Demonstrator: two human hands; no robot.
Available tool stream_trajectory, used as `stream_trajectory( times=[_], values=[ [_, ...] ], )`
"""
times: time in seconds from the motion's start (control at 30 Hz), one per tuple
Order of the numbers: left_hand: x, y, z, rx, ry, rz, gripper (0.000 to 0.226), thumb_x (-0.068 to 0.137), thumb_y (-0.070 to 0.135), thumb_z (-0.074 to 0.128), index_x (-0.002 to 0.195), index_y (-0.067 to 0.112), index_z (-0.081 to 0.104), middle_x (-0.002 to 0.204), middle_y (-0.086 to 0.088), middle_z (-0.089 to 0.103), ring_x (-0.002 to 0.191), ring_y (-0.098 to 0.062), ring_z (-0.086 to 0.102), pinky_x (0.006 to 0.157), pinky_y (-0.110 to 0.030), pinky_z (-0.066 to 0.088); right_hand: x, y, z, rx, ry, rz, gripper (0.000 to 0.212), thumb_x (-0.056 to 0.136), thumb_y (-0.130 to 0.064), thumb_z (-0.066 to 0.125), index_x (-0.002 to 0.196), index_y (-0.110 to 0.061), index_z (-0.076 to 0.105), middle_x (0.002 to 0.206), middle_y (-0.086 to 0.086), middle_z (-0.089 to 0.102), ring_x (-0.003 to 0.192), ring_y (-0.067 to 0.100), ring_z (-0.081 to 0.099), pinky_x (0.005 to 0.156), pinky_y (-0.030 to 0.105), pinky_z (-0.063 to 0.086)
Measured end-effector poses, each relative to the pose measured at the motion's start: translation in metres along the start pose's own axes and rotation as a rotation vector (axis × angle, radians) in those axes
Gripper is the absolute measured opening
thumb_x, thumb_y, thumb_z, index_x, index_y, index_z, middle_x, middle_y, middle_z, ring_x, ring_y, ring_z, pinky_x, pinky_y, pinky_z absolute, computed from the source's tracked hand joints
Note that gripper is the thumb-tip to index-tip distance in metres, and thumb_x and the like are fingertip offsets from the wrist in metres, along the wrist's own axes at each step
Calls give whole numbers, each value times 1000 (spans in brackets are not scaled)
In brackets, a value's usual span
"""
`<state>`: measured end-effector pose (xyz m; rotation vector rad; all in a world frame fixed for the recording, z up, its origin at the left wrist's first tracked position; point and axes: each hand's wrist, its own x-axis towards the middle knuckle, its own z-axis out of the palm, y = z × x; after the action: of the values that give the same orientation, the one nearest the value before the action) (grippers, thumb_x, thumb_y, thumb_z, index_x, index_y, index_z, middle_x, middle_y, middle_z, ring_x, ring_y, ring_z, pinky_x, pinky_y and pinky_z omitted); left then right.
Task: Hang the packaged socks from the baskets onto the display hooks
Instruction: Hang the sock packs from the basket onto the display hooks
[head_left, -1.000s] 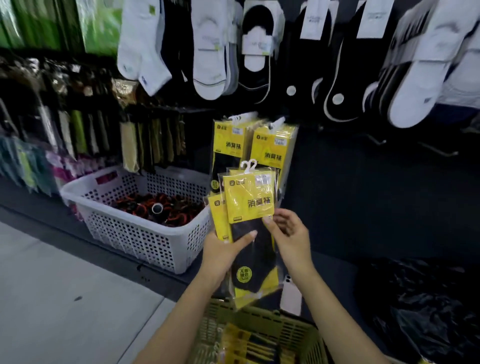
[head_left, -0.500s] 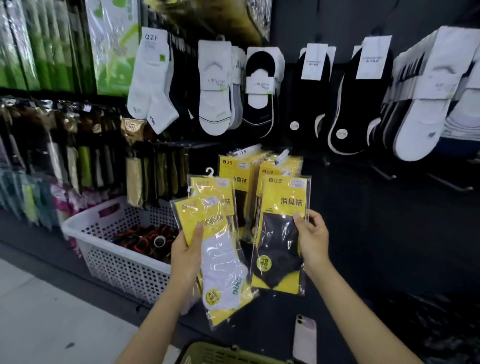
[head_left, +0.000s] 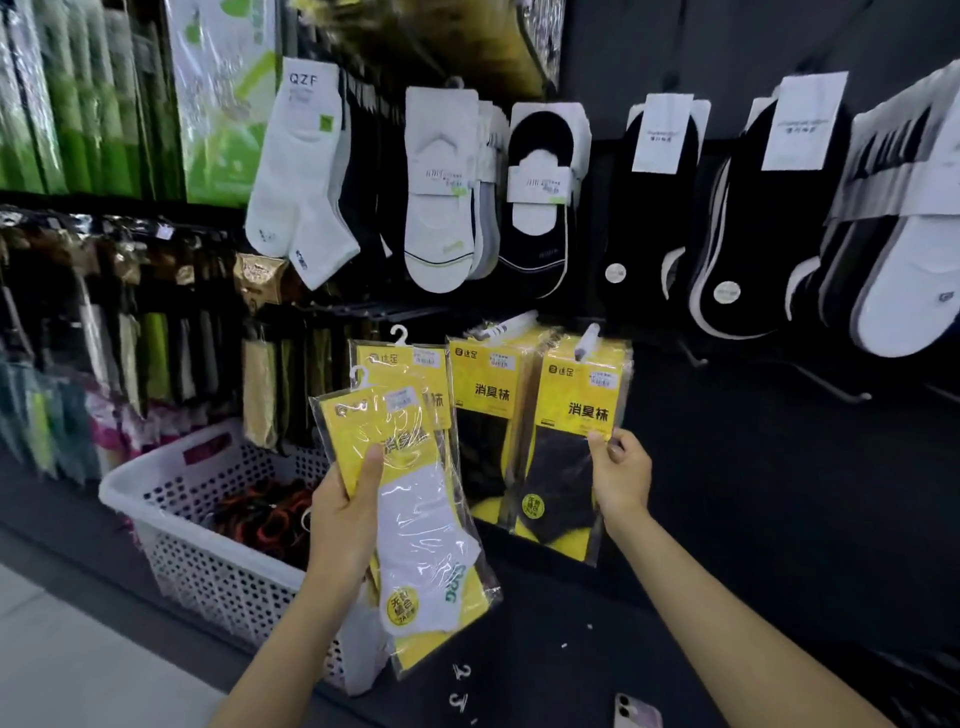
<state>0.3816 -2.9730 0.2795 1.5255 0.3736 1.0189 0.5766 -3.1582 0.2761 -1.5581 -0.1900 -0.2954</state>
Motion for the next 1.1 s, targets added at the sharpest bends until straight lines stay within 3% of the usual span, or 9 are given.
stream_trajectory(
  times=[0.17,0.27,0.43,0.53,0.6,0.77,0.87,1.0,1.1],
  values=[
    [6,-7,8,-52,-11,-16,23,92,41,50,85,21,60,63,14,63,61,11,58,60,-13,45,27,8,8,-97,55,-36,12,94,-23,57,90,-12,59,87,4,67,81,19,60,69,30,45],
    [5,-5,15,-82,-33,-27,23,91,42,51,96,26,66,85,12,71,75,4,65,66,-18,44,37,8,5,-159,93,4,16,92,-27,61,95,-12,61,96,5,67,87,17,60,74,30,47],
    [-5,2,22,-123,-78,-88,34,90,46,52,110,21,63,96,12,70,93,-5,64,84,-27,48,20,0,-13,-105,147,105,23,86,-22,69,104,-13,56,107,4,63,91,12,57,75,25,46],
    [-15,7,27,-159,-127,-113,9,92,42,52,99,42,57,84,37,65,80,25,56,67,-3,43,-8,-8,-26,-51,95,55,21,88,-23,66,104,-18,53,111,3,60,91,11,58,71,19,46],
    [-23,15,33,-192,-189,-107,8,93,36,52,92,44,52,74,47,58,70,31,51,54,5,38,-29,-19,-30,19,-38,54,12,90,-26,62,99,-21,57,109,2,62,91,9,59,71,17,47],
    [-39,28,52,-252,-210,-126,10,91,27,59,99,26,63,82,22,72,73,9,66,54,-4,46,-80,-50,-26,113,-397,76,16,89,-30,62,101,-20,64,102,3,69,90,13,67,79,25,55],
    [-47,34,61,-254,-137,-146,22,83,26,69,100,13,65,85,5,74,72,-2,69,54,-10,49,-97,-61,-26,124,-423,39,29,82,-25,72,106,-15,62,101,3,70,92,16,68,78,26,56],
    [-54,40,66,-200,-126,-134,25,75,28,77,96,20,67,82,8,74,75,-3,69,54,-9,48,-103,-69,-34,186,-412,91,24,80,-17,74,100,-9,63,96,8,72,88,17,69,80,31,56],
    [-54,43,63,-198,-133,-132,21,83,36,67,99,23,67,84,9,73,72,2,67,53,-8,46,-100,-68,-40,237,-367,118,19,84,-15,70,98,-5,62,99,14,72,87,21,69,84,39,54]
  ],
)
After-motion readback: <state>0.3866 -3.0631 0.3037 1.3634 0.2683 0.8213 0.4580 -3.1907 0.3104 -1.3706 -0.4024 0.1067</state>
